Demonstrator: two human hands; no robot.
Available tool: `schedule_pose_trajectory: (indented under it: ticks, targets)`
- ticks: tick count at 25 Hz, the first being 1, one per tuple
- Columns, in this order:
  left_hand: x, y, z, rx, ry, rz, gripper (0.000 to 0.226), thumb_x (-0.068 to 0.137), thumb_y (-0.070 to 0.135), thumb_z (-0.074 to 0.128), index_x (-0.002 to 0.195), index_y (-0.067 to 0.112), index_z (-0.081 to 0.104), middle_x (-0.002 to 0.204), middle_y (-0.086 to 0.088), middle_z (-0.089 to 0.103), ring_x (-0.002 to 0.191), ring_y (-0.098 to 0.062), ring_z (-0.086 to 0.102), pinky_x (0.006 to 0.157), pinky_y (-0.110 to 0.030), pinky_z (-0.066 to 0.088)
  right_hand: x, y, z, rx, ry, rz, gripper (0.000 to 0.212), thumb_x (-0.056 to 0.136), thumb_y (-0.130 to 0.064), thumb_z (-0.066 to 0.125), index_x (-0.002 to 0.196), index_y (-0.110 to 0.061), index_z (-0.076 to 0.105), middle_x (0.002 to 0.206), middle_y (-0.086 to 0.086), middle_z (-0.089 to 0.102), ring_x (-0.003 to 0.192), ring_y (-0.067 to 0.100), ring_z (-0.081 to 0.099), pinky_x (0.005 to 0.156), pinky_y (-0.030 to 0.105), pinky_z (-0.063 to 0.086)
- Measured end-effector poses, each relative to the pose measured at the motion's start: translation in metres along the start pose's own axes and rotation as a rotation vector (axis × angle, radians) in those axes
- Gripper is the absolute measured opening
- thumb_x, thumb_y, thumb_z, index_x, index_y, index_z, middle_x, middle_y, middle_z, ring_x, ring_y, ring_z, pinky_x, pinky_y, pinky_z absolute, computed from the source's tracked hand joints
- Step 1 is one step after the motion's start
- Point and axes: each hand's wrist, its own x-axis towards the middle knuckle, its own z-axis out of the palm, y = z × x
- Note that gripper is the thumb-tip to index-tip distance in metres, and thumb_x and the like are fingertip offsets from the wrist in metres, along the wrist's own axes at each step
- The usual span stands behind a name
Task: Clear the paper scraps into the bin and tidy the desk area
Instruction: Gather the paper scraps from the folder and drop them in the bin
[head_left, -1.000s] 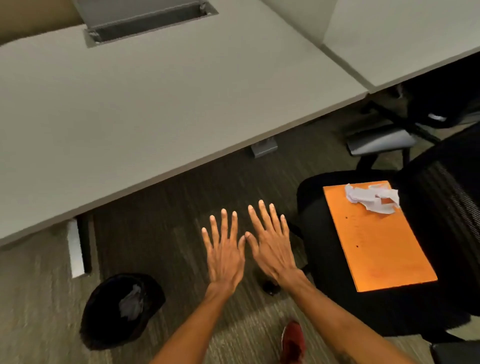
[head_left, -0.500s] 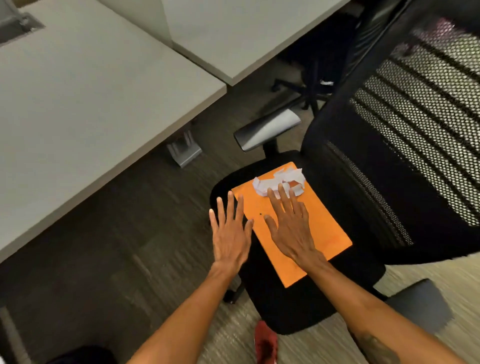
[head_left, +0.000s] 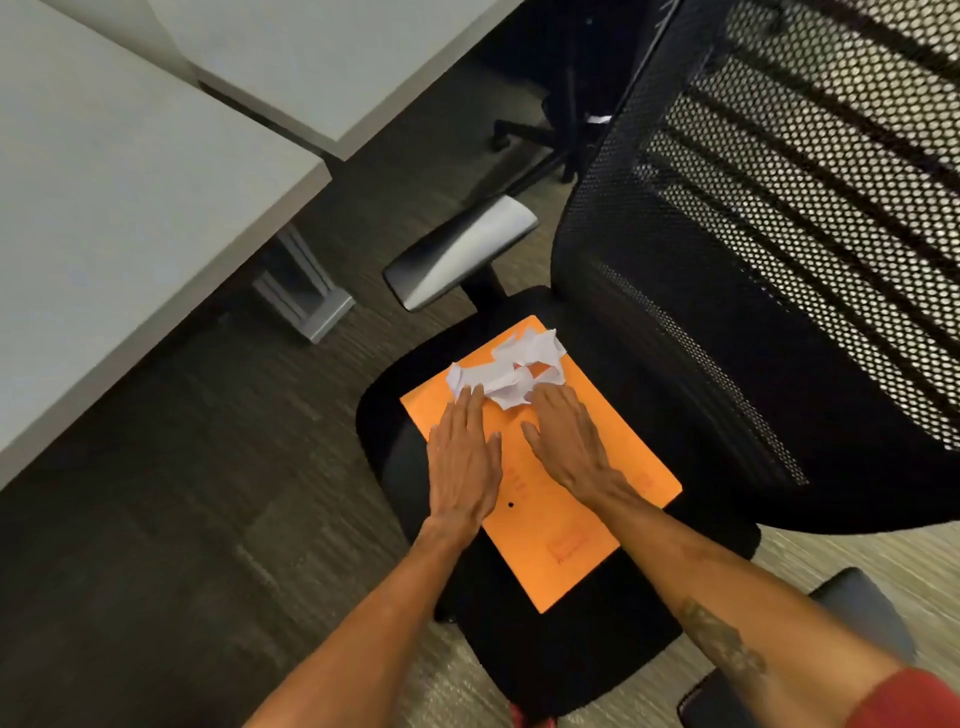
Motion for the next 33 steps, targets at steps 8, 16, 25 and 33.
schedule_pose_trajectory:
  ticks: [8,16,25,33]
  targets:
    - [0.043,-0.012,0.003,-0.047,0.084,-0.008,0.053,0.101,0.020,0.049,0.151,0.015,0.033,0.150,-0.005,0.043,0.137,-0.022,0.039,0.109,-0.038,0.035,0.011,-0.004,0.029,-0.008,0.093,-0.037,0.015,0.098,-0.017,0.058,0.109,-0.017,0.067,0.114,0.006,0.067,0.103,0.027,0.060,0.088,0.039,0.049]
    - [0.066,0.014,0.035,0.182,-0.021,0.045,0.054,0.096,0.043,0.055,0.145,0.025,0.039,0.146,0.001,0.043,0.136,-0.022,0.037,0.103,-0.046,0.033,-0.046,0.014,0.013,0.188,0.128,0.028,0.008,0.095,-0.018,0.060,0.088,-0.015,0.057,0.098,0.002,0.064,0.115,0.021,0.057,0.066,0.035,0.055]
    - [0.049,0.013,0.049,0.044,-0.016,0.243,0.010,0.100,0.023,0.046,0.096,0.015,0.051,0.102,-0.004,0.055,0.089,-0.021,0.051,0.074,-0.034,0.033,-0.034,0.024,-0.007,0.609,0.283,0.425,0.019,0.093,-0.010,0.050,0.082,-0.023,0.042,0.064,-0.008,0.047,0.053,0.008,0.044,0.045,0.020,0.034]
    - [0.004,0.028,0.049,-1.228,-0.046,-0.533,0.006,0.101,0.015,0.042,0.107,0.015,0.044,0.085,-0.009,0.060,0.063,-0.015,0.060,0.055,-0.026,0.051,-0.010,0.004,-0.009,1.125,0.317,0.881,0.030,0.095,-0.014,0.046,0.071,-0.017,0.064,0.070,0.005,0.060,0.059,0.021,0.052,0.038,0.021,0.038]
